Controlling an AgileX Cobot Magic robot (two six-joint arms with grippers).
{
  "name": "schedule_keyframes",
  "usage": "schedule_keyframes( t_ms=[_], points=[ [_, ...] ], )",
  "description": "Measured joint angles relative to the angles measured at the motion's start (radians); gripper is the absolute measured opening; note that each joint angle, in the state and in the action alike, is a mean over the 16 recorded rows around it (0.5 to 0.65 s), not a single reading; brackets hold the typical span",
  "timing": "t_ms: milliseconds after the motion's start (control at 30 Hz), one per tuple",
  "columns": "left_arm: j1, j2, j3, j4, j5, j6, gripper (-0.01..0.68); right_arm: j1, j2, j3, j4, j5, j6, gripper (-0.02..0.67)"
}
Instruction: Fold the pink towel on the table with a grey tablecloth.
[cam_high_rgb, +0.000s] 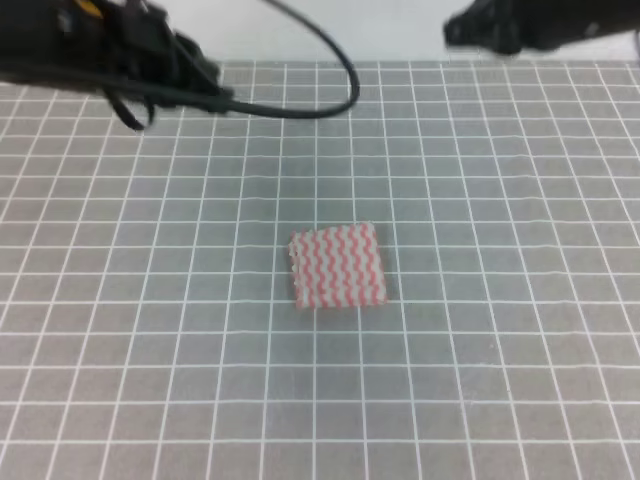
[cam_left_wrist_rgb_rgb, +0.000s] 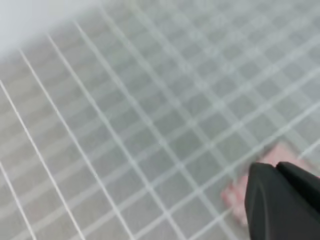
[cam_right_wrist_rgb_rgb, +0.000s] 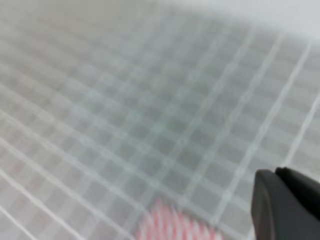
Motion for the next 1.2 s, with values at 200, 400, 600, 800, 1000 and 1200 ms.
schedule_keyframes(
  t_ms=[200,400,600,800,1000,1200],
  points=[
    [-0.002,-0.254,0.135,0.048,-0.061,-0.106,-0.002,-0.004,-0.211,0.133,0.035,-0.126,-0.001,-0.017],
    [-0.005,-0.523,0.335,0.138,-0.117,-0.241,-0.002,-0.004,-0.432,0.360,0.095,-0.296,-0.024,-0.017],
    [-0.004,-0.782,0.516,0.266,-0.097,-0.407,-0.002,-0.003,-0.638,0.594,0.156,-0.431,-0.056,-0.017],
    [-0.003,-0.980,0.627,0.365,0.020,-0.533,-0.001,-0.003,-0.815,0.773,0.210,-0.480,-0.087,-0.017],
    [-0.003,-1.106,0.672,0.409,0.176,-0.581,-0.002,-0.003,-0.960,0.901,0.229,-0.468,-0.097,-0.017],
    [-0.003,-1.169,0.683,0.426,0.303,-0.586,-0.002,-0.004,-1.071,1.008,0.236,-0.449,-0.103,-0.018]
  ],
)
